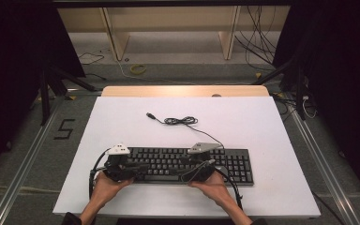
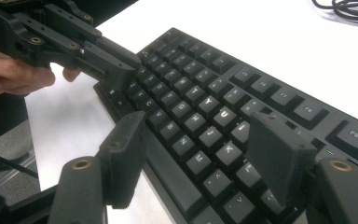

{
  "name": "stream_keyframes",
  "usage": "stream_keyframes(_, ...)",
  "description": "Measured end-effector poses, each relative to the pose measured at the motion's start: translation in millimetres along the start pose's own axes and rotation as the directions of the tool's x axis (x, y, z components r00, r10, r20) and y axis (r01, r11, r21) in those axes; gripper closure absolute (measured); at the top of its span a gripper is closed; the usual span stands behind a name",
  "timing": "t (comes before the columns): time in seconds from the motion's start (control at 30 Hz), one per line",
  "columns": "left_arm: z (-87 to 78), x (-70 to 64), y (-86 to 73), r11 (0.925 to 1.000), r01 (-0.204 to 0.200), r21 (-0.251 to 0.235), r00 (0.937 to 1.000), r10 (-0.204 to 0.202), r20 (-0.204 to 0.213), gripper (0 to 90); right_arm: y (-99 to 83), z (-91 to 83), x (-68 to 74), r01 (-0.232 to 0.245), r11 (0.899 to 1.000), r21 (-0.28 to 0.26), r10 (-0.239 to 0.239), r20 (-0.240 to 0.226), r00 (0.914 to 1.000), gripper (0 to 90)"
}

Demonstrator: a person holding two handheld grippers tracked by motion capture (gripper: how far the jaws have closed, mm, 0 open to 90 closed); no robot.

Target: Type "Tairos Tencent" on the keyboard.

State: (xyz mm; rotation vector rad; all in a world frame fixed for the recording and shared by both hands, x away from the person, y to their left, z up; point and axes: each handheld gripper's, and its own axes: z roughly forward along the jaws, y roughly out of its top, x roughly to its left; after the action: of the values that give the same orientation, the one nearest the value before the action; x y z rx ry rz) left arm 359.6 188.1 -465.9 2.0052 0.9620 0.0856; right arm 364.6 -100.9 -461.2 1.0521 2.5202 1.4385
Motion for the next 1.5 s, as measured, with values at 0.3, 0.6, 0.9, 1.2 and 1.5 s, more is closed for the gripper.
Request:
stream_keyframes(0.3,8.8,-2.0,1.4,0.999,-0.009,0.044,0.9999,0.009,-0.007,88.7,-4.5,-6.2,-2.9,-0.003,1.0,-0.007,0.003,0.001,1.0,35.3)
stream_keyframes(0.6,16.1,-2.0,1.0,0.9967,-0.017,0.08,0.9998,0.018,-0.011,89.1,-7.7,-11.6,-1.3,0.004,1.0,-0.025,-0.004,0.003,1.0,32.4)
stream_keyframes(0.9,18.8,-1.7,0.8,0.9957,-0.012,0.092,0.9998,0.013,-0.013,89.1,-10.5,-18.1,-0.5,0.015,0.999,-0.049,-0.015,0.004,0.9999,31.3)
stream_keyframes(1.2,20.6,-1.0,0.4,0.9946,-0.016,0.103,0.9997,0.018,-0.015,89.0,-12.6,-19.7,-0.2,0.014,0.999,-0.043,-0.014,0.004,0.9999,31.4)
stream_keyframes(1.5,23.0,-0.4,-0.4,0.9931,-0.014,0.116,0.9997,0.016,-0.019,89.1,-13.1,-19.4,-0.1,0.018,0.999,-0.04,-0.017,0.005,0.9998,31.5)
